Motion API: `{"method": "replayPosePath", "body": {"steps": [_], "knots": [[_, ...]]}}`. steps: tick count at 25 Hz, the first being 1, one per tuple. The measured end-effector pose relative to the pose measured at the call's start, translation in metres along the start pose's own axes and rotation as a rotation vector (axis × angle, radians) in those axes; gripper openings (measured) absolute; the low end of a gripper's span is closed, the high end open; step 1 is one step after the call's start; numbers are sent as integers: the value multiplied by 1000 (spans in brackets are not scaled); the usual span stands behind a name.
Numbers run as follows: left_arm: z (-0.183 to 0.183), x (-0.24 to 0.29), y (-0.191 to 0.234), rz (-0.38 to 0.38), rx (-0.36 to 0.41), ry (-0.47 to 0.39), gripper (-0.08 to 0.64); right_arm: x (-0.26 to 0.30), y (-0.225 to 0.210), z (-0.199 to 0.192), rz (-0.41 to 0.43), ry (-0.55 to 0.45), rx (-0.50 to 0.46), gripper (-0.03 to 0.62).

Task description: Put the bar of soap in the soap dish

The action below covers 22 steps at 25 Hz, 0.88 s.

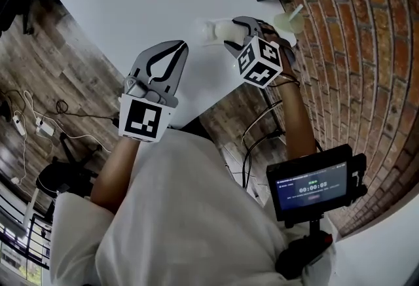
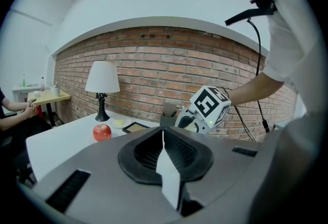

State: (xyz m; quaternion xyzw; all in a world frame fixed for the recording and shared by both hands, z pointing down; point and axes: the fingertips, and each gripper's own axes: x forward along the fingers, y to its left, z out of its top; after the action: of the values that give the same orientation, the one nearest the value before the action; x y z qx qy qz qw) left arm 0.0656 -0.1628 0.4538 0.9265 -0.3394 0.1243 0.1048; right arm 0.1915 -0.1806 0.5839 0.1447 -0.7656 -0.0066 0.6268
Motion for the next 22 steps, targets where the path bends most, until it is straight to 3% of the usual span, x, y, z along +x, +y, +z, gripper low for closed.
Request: {"method": "replayPosePath", "body": {"steps": [22], "knots": [[-7,-11,14,24,-19,-2,14,26,6,-8,84,267,-183,262]]}}
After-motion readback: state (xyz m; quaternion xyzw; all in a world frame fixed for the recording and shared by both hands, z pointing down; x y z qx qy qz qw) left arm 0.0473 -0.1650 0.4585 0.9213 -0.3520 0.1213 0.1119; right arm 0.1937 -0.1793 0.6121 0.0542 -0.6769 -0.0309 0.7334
